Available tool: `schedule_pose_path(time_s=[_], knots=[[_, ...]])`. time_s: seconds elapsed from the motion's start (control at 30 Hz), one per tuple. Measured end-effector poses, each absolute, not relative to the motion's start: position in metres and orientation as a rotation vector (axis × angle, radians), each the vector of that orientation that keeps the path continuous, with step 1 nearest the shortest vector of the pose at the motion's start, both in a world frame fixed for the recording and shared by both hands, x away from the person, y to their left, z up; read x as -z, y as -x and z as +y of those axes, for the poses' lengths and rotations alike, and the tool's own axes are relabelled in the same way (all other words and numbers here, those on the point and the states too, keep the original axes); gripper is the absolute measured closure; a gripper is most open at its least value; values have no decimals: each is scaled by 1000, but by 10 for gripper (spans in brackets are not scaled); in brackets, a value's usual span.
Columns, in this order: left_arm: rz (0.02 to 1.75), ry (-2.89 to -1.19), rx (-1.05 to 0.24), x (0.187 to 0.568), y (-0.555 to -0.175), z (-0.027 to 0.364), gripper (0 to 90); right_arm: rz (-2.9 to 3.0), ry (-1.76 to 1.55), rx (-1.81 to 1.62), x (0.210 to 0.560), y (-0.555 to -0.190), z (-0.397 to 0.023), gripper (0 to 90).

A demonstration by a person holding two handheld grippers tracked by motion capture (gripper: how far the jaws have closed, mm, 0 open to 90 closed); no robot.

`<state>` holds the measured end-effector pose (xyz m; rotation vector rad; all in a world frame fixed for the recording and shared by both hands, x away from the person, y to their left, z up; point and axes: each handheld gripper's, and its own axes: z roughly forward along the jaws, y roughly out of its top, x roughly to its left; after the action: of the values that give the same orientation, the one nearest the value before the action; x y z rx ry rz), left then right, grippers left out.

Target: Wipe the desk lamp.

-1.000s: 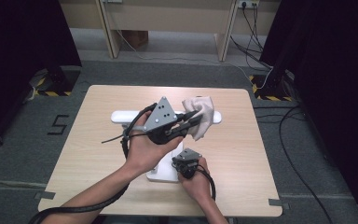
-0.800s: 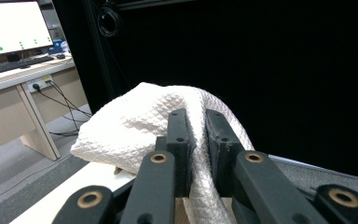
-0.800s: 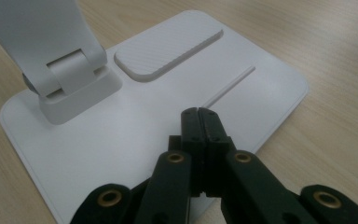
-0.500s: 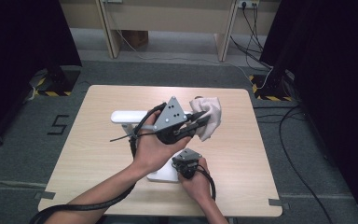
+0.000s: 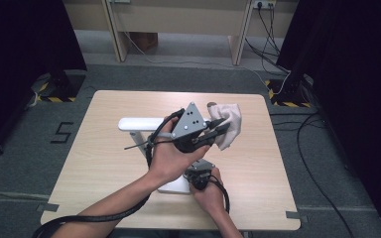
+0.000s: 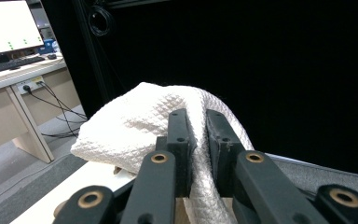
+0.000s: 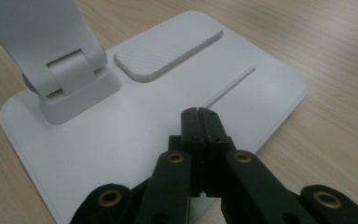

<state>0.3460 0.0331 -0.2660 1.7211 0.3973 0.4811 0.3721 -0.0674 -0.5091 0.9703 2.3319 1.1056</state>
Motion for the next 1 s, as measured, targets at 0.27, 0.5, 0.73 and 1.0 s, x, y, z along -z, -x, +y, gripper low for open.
schedule_pose_path(time_s=[0.27,0.5,0.73,1.0], knots=[[388,-1728,-478,266,-347,26,812,2330,-968,-1105,509,-372,-67,900],[387,-1722,-465,265,-347,21,812,2330,-967,-1102,509,-372,-67,900],[352,-1716,-439,266,-342,15,813,2329,-974,-1105,509,-372,-67,900],[333,-1700,-437,268,-338,10,815,2329,-966,-1103,509,-372,-67,900]])
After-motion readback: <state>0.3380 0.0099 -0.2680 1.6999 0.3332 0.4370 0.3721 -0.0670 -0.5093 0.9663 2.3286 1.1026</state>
